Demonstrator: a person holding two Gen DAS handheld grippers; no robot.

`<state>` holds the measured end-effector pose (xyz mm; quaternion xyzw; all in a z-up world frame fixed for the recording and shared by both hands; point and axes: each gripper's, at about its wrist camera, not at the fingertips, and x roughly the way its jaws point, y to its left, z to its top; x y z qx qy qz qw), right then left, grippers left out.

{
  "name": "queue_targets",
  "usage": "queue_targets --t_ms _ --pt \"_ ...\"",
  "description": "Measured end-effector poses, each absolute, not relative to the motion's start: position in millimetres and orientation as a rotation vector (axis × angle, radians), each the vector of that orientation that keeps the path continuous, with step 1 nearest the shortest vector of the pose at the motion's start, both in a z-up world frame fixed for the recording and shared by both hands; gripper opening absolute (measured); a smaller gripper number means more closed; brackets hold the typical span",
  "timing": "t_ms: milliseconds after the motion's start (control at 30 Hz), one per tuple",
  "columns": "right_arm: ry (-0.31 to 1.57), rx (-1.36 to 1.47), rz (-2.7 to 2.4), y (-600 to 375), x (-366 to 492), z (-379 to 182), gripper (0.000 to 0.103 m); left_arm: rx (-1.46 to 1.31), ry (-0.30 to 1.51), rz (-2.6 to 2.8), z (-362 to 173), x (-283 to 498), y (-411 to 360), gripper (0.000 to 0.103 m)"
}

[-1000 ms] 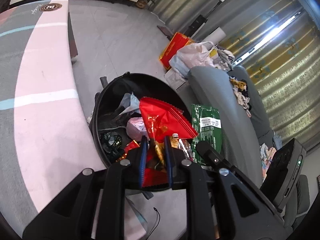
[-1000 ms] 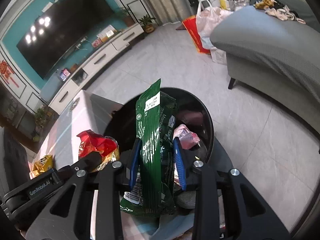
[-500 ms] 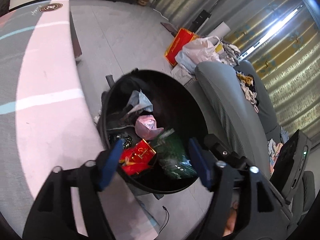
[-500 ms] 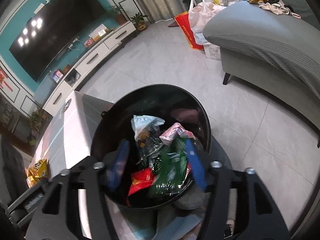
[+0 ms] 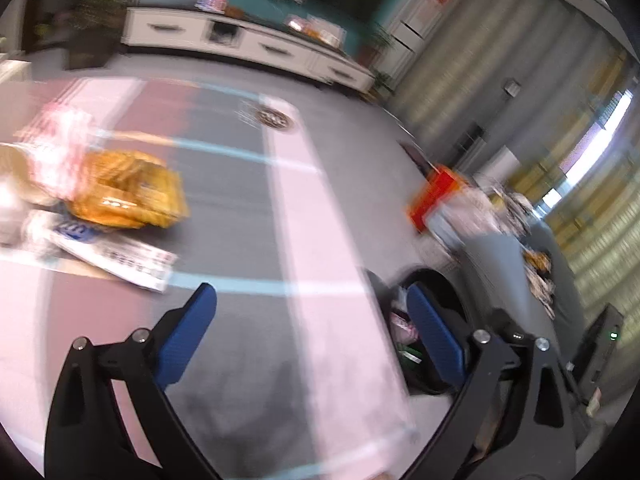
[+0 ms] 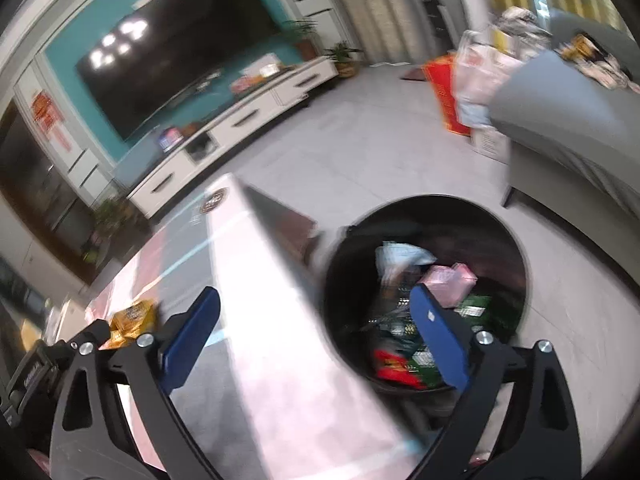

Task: Collect trash
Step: 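Grasp the yellow potato chip bag with the right tool while the left tool grasps a white plastic bag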

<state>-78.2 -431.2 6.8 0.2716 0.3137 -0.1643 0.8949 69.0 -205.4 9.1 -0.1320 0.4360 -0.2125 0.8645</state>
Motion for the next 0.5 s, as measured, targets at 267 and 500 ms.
queue_targets --t_ms 267,500 --pt "0.698 0.469 -0.175 -335 -8 22 0.094 -0.258 0.823 -0.037 -2 90 -19 0.097" --pt "0.745 0.456 -0.106 -274 53 7 0.094 -0.432 0.83 0.038 -39 112 76 0.097"
